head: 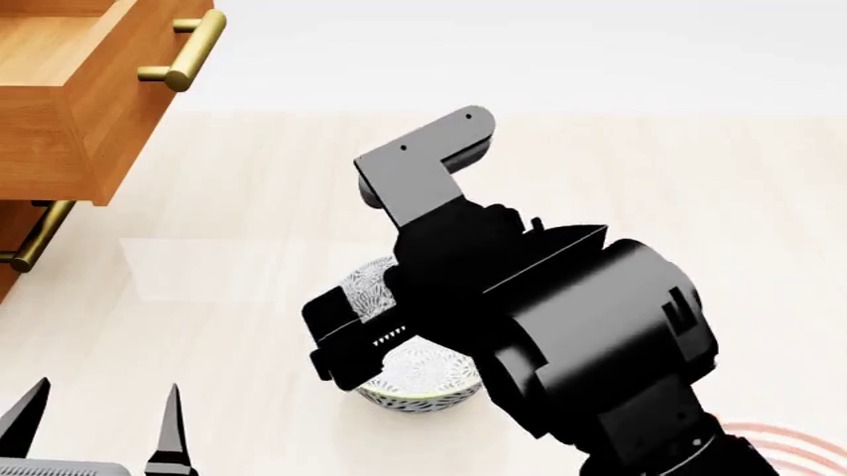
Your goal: Put the bowl on the plate.
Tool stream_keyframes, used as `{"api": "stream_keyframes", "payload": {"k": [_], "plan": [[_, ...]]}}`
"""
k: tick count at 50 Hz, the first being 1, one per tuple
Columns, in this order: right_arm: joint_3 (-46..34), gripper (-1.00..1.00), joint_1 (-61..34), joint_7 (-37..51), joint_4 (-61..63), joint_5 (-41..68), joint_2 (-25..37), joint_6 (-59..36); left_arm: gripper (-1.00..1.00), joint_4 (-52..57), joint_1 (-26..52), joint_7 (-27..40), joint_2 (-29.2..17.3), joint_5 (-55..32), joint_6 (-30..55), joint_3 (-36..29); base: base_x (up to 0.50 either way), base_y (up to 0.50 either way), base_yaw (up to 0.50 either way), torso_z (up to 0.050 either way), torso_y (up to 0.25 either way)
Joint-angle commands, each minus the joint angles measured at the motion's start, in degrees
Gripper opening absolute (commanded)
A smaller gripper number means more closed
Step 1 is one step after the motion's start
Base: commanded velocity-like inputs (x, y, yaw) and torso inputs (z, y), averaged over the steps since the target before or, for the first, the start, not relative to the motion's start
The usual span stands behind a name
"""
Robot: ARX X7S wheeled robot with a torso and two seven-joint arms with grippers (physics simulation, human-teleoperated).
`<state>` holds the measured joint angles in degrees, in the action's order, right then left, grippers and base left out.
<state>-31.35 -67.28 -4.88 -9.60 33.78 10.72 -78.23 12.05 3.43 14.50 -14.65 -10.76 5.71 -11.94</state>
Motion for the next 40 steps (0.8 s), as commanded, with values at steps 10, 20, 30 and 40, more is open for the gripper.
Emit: {"api": "stream_keyframes", "payload": {"k": [10,20,30,40], "plan": [[-9.9,1.00,-3.9,-3.2,-9.4,-3.0,-3.8,3.6,1.00,0.0,0.0,0.5,-0.4,-0.2,-0.2,-0.6,0.00,0.00,0.00,0.000,0.000],[-14.4,1.00,-5.5,-4.9,-13.0,-4.4,-5.9,5.6,1.00,0.4,-0.1,0.8,-0.6,-0.5,-0.1,-0.6,0.00,0.00,0.00,0.000,0.000],[-17.6,1.00,-6.6,-6.1,-15.7,-5.3,-7.0,7.2,1.00,0.9,-0.1,1.2,-0.8,-0.5,0.3,-1.0,0.00,0.00,0.00,0.000,0.000],[-20.5,1.00,-7.7,-7.4,-19.9,-6.1,-8.5,10.0,1.00,0.9,0.0,1.4,-1.0,-0.6,0.4,-1.2,0.00,0.00,0.00,0.000,0.000]]}}
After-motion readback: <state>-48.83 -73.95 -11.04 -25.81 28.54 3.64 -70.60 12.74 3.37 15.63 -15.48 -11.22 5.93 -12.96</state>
